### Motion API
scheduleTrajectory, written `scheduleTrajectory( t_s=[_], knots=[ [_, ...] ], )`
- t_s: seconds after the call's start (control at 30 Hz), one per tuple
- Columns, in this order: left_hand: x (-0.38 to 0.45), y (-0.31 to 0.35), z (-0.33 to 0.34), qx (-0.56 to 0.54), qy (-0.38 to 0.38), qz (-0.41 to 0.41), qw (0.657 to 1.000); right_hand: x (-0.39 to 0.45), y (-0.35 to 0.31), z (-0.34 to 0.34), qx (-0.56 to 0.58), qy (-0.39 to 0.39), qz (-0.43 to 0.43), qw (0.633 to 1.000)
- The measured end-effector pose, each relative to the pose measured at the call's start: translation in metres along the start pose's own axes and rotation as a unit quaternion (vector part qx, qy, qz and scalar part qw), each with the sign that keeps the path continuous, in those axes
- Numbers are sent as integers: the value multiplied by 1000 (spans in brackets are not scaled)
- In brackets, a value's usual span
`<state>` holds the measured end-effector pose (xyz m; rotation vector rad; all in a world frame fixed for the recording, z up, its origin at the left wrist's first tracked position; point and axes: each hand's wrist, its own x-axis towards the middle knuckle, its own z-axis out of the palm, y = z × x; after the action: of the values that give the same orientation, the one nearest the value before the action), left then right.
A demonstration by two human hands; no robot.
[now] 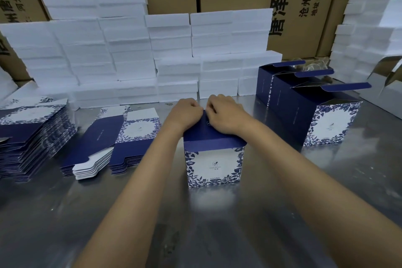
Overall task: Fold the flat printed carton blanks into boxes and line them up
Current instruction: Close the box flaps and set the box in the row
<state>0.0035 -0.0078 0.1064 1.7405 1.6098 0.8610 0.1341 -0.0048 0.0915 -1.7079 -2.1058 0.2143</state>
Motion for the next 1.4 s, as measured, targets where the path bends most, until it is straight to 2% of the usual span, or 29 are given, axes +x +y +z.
scheduleTrajectory(
  t_s=[0.1,0.23,0.4,0.5,0.67,1.03,1.17,1.27,1.33,1.4],
  knots=[
    [1,1,12,37,26,23,999,4,-1,-5,40,-41,6,998],
    [2,-2,12,54,14,14,998,3,2,-5,92,-20,2,996],
    [0,0,12,50,-2,11,999,6,-1,-5,64,-43,-23,997],
    [0,-3,12,12,21,-9,1000,4,2,-4,59,-26,-19,998],
    [4,-5,13,8,47,-47,998,5,1,-2,13,-38,8,999],
    [9,-15,14,10,75,-62,995,4,9,-1,136,28,89,986],
    [7,-17,17,22,92,-52,994,-1,14,-2,144,61,128,979],
    [7,-19,18,35,104,-58,992,-6,12,-3,97,66,144,983],
    [7,-19,18,41,109,-63,991,-9,8,-6,24,121,104,987],
    [9,-18,18,56,106,-63,991,-13,5,-10,-32,189,-2,981]
  ],
)
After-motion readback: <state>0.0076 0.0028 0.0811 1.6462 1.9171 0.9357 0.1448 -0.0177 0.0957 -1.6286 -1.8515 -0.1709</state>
